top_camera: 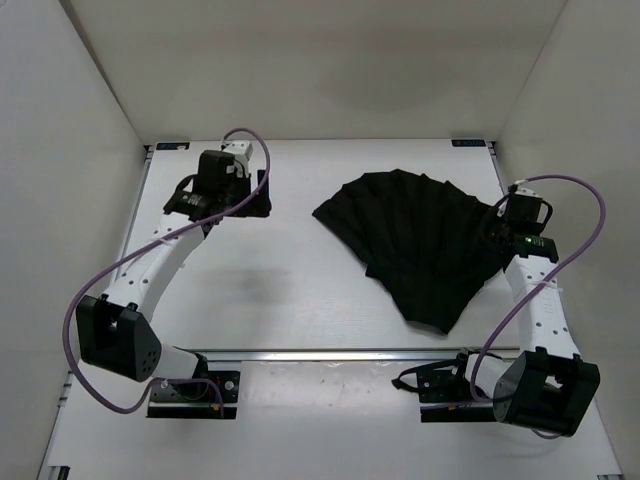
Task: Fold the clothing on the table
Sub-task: Move the skirt to the center of the board
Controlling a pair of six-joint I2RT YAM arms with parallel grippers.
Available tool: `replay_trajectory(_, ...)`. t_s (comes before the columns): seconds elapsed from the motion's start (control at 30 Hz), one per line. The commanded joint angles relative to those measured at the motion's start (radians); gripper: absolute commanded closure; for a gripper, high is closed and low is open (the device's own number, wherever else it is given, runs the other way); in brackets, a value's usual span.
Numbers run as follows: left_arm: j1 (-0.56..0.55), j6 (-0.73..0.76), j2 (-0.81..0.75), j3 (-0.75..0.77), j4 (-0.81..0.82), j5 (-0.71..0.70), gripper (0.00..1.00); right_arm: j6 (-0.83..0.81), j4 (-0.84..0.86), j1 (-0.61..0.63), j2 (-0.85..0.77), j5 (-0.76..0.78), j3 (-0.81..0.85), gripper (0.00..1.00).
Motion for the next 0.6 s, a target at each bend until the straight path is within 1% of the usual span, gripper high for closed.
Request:
replay_trajectory(0.0,0.005,0.026,0.024,0.132,-0.111,-0.037,0.01,-0.016,0.025,0.04,0.006,-0.054,-0.025,0.01)
replay_trajectory(0.1,0.033,-0.001,0.058,0.189,-0.145,-0.001,0.01,-0.006,0.024,0.074,0.027,-0.032,-0.043,0.01)
replay_trajectory(0.13,0.046,-0.008,0.085,0.206,-0.155,0.033,0.01,0.012,0.012,0.074,0.037,-0.039,-0.043,0.01)
replay_trajectory(0.2,0.062,-0.021,0.119,0.225,-0.168,0.042,0.01,0.014,-0.007,0.049,0.046,-0.074,-0.039,0.01)
replay_trajectory(0.27,0.073,-0.025,0.165,0.232,-0.175,0.064,0.01,0.022,-0.018,0.051,0.044,-0.067,-0.029,0.02)
replay_trajectory(0.33,0.044,-0.023,0.197,0.24,-0.188,0.065,0.01,0.025,-0.057,0.069,0.052,-0.041,-0.001,0.03)
replay_trajectory(0.4,-0.018,-0.022,0.222,0.24,-0.206,0.073,0.02,0.022,-0.111,0.095,0.081,-0.041,0.065,0.04)
replay_trajectory(0.47,-0.07,-0.021,0.226,0.207,-0.186,0.096,0.01,0.02,-0.116,0.166,0.084,-0.045,0.078,0.04)
replay_trajectory(0.5,-0.097,-0.02,0.219,0.176,-0.165,0.133,0.01,0.035,-0.11,0.19,0.087,-0.048,0.064,0.05)
replay_trajectory(0.53,-0.133,-0.049,0.198,0.123,-0.116,0.198,0.01,0.084,-0.098,0.286,0.098,-0.053,0.04,0.03)
replay_trajectory(0.57,-0.133,-0.057,0.197,0.107,-0.116,0.199,0.01,0.085,-0.088,0.287,0.098,-0.053,0.04,0.03)
